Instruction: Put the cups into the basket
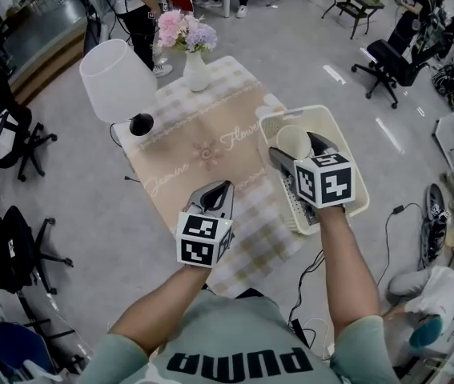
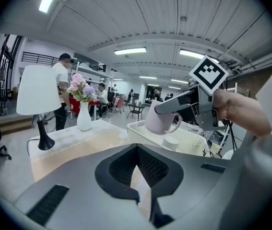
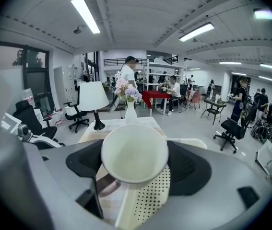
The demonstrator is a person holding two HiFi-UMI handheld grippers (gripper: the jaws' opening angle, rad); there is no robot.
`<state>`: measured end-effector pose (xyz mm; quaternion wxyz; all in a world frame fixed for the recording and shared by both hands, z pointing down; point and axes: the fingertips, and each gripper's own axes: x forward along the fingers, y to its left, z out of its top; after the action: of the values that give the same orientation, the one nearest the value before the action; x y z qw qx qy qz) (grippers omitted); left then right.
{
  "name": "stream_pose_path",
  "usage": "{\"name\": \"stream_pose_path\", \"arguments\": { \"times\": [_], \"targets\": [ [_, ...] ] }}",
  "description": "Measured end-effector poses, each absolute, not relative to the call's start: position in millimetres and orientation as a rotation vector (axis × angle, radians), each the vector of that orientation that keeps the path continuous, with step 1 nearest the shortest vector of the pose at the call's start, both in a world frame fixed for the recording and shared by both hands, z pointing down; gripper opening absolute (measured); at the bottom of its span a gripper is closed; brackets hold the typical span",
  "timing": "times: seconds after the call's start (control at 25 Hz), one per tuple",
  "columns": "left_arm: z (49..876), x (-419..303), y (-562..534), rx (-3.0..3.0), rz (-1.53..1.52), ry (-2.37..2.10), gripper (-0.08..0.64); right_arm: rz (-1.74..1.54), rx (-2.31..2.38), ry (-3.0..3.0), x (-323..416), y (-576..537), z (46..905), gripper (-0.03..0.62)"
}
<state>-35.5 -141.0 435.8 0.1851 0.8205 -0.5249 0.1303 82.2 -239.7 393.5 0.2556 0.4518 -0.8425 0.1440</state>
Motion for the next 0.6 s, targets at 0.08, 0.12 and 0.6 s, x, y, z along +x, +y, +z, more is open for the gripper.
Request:
{"name": "stream_pose_path", "arguments": {
  "times": [0.08,0.12,0.6],
  "targets": [
    [438.0,-35.2,-144.8,2.311,0.375,-1.478,0.002,0.394,1.251,-2.265,85.8,-249.1,398.6,0.391],
    [439.1,-34.9,-146.5,2.31,0.38,-1.476,0.002,0.393,1.262,-2.254,87.8,-253.2,401.2,0.391],
    [454.1,-36.2,-175.9,2.282,0.415,-1.47,0.002,0.4,1.288,-2.164,108.5,-294.4,451.7,0.391]
  ]
}}
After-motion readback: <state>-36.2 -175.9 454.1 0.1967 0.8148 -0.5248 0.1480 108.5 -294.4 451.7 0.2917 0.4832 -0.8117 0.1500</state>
